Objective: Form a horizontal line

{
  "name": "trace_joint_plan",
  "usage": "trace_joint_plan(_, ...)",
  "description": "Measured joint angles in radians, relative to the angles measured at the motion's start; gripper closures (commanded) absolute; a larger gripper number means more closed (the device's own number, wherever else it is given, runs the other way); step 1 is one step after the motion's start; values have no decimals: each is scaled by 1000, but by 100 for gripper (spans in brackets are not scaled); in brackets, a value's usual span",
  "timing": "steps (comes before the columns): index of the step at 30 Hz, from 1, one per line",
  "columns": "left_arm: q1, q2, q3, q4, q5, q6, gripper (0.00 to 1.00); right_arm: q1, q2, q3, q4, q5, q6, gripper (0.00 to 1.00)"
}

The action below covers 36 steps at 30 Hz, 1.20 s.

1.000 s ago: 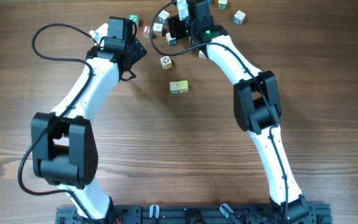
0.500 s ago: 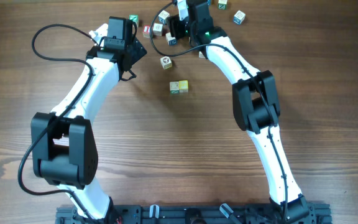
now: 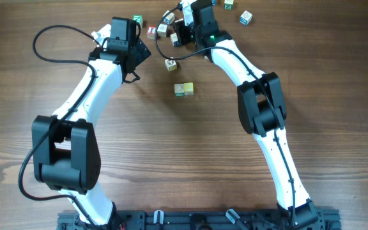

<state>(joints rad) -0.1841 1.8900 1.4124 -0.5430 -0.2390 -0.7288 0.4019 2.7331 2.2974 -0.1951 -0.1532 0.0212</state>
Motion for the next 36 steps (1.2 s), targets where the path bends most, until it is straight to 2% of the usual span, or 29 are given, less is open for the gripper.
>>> trace_joint_plan(7,0,0,0,0,0,-3,0,0,0,26,-71,7,11,62)
trace_joint_plan(18,0,0,0,0,0,-3,0,2,-1,36,-144,137,26,64)
trace_joint_plan(23,0,0,0,0,0,-3,0,2,-1,93,-249,137,27,64)
trace_joint_plan(24,0,0,0,0,0,-3,0,2,-1,109,-266,137,27,62)
trace_joint_plan(27,0,0,0,0,0,-3,0,2,-1,134,-291,136,30,41)
trace_joint_plan(31,0,0,0,0,0,-3,0,2,-1,134,-272,137,25,22)
trace_joint_plan(33,0,0,0,0,0,-3,0,2,-1,134,-234,135,27,15)
trace_joint_plan(36,0,0,0,0,0,-3,0,2,-1,134,-182,135,38,14)
